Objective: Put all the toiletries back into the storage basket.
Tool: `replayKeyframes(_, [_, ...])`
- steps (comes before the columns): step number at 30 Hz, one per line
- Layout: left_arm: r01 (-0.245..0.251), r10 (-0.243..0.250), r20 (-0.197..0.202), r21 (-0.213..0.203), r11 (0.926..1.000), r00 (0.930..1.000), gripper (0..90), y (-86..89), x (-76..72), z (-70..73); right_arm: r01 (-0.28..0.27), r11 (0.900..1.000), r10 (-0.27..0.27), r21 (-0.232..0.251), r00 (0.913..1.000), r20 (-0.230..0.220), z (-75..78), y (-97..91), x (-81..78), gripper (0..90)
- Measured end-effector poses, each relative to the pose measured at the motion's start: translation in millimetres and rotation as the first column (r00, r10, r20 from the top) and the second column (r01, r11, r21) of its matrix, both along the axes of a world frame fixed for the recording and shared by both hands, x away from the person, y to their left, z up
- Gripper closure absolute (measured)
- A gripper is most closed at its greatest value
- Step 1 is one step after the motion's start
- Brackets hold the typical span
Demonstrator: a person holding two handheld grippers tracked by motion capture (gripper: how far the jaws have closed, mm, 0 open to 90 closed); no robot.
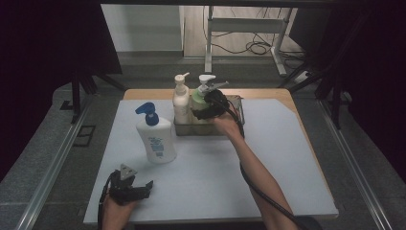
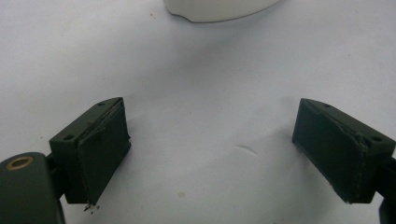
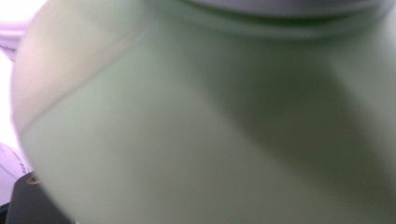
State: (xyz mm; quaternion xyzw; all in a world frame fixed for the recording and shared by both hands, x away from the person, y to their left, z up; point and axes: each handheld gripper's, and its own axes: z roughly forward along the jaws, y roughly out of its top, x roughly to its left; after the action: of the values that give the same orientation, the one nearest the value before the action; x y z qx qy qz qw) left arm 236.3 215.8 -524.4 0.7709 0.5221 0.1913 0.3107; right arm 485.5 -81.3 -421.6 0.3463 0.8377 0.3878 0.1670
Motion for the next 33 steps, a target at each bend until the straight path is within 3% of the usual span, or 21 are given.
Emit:
replayKeyframes(16, [0.0, 0.0, 0.0, 0.0, 1.0, 1.0, 10.4, -0.1, 0.0, 0.0, -0.011, 0.9994, 0.011, 0.031, 0.9998, 0.019, -3.6, -3.9, 0.9, 11.9])
replayKeyframes(23, [0.0, 0.0, 0.0, 0.0, 1.0, 1.0, 10.4, -0.1, -0.1, 0.0, -0.021, 0.9987, 0.019, 0.047, 0.9983, 0.056, 1.5, -8.5, -5.6, 4.4])
replayKeyframes(33, [0.0, 0.0, 0.0, 0.001, 1.0, 1.0, 10.4, -0.1, -0.1, 0.0, -0.042, 0.9976, 0.038, 0.055, 0.9976, 0.057, 5.1, -27.4, -17.3, 7.8])
